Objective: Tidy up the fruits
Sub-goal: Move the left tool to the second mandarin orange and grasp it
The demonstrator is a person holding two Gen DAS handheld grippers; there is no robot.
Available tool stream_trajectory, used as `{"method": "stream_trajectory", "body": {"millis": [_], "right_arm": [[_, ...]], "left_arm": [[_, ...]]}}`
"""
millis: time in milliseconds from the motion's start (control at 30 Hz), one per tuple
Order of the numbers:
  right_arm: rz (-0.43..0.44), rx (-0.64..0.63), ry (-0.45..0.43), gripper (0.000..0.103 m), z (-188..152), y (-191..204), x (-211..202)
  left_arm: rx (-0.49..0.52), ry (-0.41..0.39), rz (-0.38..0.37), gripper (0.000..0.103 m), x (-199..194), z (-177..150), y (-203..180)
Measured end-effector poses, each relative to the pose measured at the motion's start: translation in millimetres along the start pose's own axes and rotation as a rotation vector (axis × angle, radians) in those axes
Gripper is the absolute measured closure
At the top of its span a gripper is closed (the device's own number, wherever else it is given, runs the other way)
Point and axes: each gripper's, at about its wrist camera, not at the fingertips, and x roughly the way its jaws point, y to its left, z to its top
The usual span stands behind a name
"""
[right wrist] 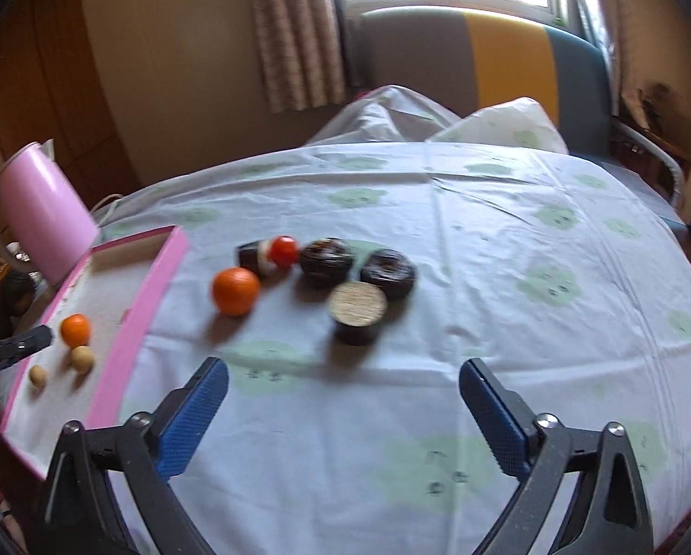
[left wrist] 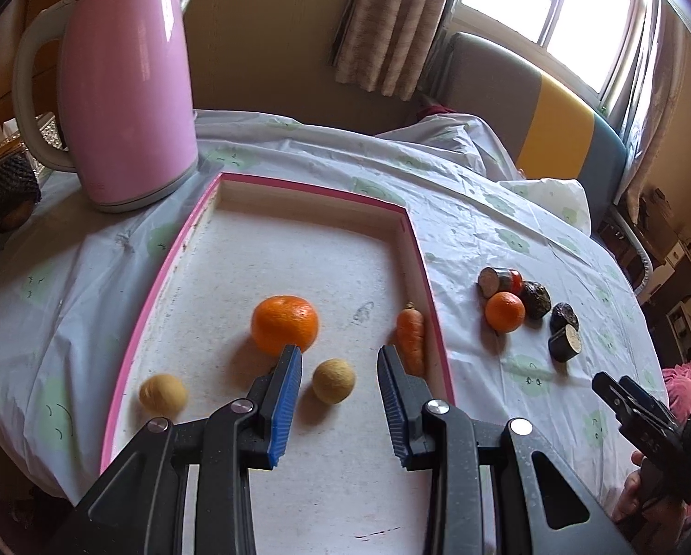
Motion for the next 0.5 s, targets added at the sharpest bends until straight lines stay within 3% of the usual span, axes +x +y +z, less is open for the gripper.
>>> {"method": "stream_trajectory", "body": {"millis": [100,500], "right_arm": [[-0.032,0.018,0.028,0.031,-3,-13,6],[-0.032,0.049,0.057,0.032,-9,-32,17]], "left_arm": [[0.008,0.028,-0.022,0.069,5,1,-8],[0.158,0.073,-0.096,0.069,21,7,-67]]}}
